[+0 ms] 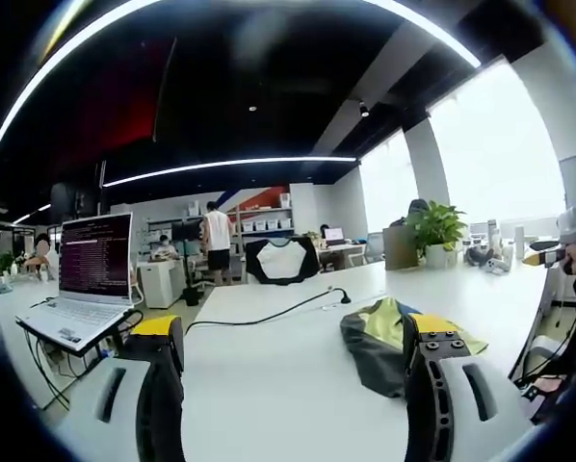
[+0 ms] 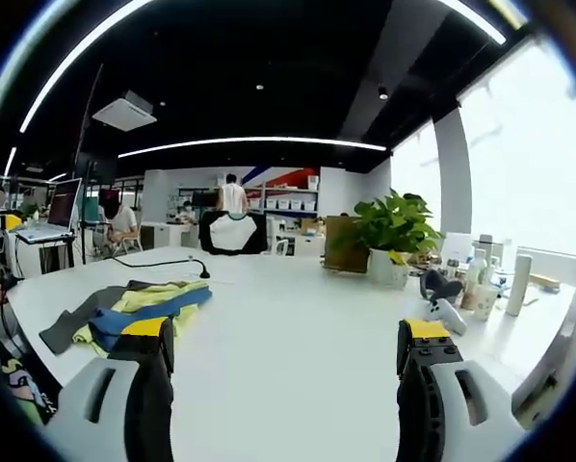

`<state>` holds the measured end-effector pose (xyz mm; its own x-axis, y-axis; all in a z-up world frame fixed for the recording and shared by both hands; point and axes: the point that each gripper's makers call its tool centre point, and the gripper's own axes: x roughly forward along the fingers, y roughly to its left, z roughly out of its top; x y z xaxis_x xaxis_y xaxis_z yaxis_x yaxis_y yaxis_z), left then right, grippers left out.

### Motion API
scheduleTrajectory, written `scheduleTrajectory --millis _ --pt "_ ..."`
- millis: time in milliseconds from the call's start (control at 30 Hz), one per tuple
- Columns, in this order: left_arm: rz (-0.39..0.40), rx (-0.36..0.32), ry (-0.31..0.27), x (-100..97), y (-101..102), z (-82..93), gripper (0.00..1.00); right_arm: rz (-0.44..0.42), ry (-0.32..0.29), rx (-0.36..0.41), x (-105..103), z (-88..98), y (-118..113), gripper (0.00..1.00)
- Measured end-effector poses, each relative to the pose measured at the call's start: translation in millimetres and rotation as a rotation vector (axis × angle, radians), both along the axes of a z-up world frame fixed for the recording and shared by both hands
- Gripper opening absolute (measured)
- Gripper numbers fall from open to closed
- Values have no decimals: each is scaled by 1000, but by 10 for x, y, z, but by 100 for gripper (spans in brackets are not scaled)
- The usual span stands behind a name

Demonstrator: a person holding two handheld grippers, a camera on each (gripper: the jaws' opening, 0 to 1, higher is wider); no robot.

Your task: Fold the garment on the visible template until the final outline fits inside the template.

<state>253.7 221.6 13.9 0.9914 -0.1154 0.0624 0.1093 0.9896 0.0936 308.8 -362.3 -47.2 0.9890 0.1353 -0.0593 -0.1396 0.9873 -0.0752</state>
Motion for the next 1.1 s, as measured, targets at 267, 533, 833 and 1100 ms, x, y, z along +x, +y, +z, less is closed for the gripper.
scheduleTrajectory --millis 267,533,833,1100 --pt "-28 -2 -9 14 -69 9 100 3 0 -12 1 -3 8 99" --pt "-41 8 8 33 -114 -26 100 10 11 -7 7 -29 22 99" --pt "-71 18 30 82 -220 -87 100 -24 -28 -5 -20 69 -44 99" --pt "-132 28 62 129 -418 -195 100 -30 -25 -11 -13 66 -67 99"
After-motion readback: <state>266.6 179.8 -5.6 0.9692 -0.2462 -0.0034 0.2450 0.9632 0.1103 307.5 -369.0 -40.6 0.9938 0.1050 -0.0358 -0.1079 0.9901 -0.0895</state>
